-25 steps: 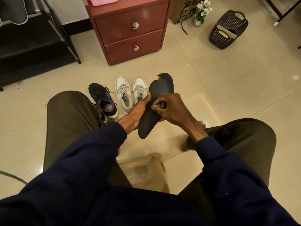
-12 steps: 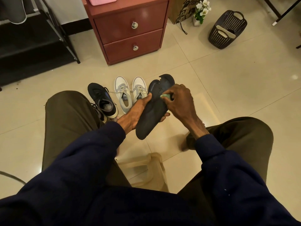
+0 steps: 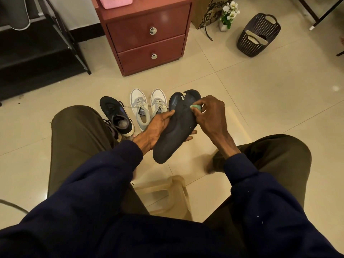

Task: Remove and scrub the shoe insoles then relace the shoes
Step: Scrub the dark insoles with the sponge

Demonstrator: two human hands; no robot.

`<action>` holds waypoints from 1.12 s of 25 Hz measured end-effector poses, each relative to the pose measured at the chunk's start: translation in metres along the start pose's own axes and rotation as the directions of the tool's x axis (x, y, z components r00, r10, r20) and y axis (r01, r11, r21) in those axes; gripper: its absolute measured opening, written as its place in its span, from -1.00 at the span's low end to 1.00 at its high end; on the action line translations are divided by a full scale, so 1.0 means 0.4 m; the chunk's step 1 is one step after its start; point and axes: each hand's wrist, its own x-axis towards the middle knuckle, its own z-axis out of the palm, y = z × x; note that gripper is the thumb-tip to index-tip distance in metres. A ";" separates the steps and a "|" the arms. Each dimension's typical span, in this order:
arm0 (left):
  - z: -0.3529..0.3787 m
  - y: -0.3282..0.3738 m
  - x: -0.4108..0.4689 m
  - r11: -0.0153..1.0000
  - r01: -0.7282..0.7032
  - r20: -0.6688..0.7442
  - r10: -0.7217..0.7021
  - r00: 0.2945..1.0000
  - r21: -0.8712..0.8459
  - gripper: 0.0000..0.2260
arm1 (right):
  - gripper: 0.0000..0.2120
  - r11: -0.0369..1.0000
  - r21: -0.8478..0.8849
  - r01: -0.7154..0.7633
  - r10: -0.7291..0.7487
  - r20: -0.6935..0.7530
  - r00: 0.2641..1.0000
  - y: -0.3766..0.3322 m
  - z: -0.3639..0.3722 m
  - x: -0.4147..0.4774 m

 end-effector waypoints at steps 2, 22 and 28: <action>-0.007 0.000 0.003 0.999 -0.012 0.024 0.013 1.000 -0.038 -0.54 | -0.90 0.997 0.067 0.050 -0.053 0.056 0.997 -0.020 0.003 -0.007; 0.000 0.000 -0.002 0.999 0.013 0.043 -0.014 0.999 0.035 -0.46 | -0.86 1.000 -0.019 0.008 -0.007 0.069 0.998 -0.015 -0.003 -0.009; -0.005 0.006 0.000 1.000 0.008 0.019 -0.009 1.000 0.024 -0.53 | -0.84 0.997 -0.076 0.034 -0.024 0.122 0.992 -0.026 -0.008 -0.005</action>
